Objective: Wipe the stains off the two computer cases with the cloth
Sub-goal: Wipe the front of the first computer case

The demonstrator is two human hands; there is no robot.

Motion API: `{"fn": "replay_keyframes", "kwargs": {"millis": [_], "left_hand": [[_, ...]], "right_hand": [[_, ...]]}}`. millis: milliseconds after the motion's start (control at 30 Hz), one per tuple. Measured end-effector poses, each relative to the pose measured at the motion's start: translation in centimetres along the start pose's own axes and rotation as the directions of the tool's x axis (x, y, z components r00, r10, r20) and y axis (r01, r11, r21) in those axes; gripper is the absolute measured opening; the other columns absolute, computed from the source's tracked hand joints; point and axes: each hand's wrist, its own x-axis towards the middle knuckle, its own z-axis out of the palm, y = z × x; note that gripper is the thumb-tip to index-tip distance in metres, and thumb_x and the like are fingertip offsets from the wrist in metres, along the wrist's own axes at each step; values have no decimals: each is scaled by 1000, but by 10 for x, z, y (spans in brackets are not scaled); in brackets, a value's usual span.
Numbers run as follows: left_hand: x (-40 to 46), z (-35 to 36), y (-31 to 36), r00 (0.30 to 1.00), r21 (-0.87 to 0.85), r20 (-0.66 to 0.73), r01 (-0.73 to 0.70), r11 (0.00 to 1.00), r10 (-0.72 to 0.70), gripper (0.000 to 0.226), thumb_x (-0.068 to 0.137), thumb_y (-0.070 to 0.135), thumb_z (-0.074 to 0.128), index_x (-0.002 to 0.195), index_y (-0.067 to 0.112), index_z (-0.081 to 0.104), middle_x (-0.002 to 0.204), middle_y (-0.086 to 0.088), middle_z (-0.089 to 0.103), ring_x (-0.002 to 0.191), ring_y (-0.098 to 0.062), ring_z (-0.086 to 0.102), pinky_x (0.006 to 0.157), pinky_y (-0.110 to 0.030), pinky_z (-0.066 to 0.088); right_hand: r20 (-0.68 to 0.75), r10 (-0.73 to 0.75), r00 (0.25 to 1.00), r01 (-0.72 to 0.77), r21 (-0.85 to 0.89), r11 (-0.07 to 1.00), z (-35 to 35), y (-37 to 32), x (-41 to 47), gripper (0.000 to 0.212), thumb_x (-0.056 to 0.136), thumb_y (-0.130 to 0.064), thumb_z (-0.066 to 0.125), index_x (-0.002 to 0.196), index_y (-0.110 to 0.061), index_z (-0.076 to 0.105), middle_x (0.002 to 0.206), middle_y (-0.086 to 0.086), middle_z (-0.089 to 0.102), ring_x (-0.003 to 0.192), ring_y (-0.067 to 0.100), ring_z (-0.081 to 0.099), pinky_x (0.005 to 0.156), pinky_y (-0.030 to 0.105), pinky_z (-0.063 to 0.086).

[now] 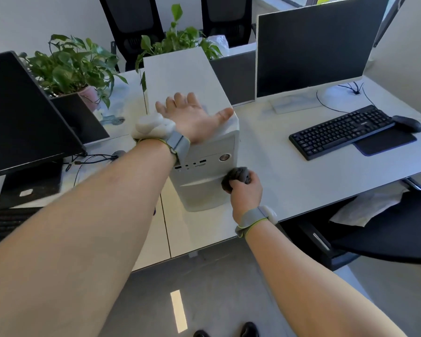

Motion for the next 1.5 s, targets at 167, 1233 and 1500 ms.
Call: {"fn": "replay_keyframes", "kwargs": {"millis": [167, 1233, 1500], "left_hand": [[0, 22, 1, 978, -21, -205, -34, 999, 29, 114, 83, 92, 20, 152, 2, 31, 161, -21, 26, 156, -34, 7, 125, -58, 1], [5, 18, 3, 985, -49, -170, -9, 999, 0, 104, 79, 94, 27, 150, 18, 36, 157, -7, 35, 149, -29, 25, 123, -55, 14], [5, 20, 2, 983, -52, -182, -19, 998, 9, 104, 79, 94, 28, 149, 18, 37, 156, -8, 36, 148, -30, 28, 122, -53, 17]], "right_hand": [[-58, 245, 968, -239, 90, 967, 4, 10, 20, 23, 83, 15, 52, 80, -8, 54, 86, 17, 58, 83, 27, 53, 92, 66, 53], [610, -665, 431, 882, -441, 167, -37, -2, 18, 46, 74, 5, 74, 116, -10, 65, 115, 11, 58, 90, 30, 60, 64, 31, 52], [312, -143, 939, 307, -575, 759, -45, 5, 6, 44, 88, -19, 68, 125, -21, 45, 101, -5, 57, 84, 21, 59, 73, 34, 49]]}}
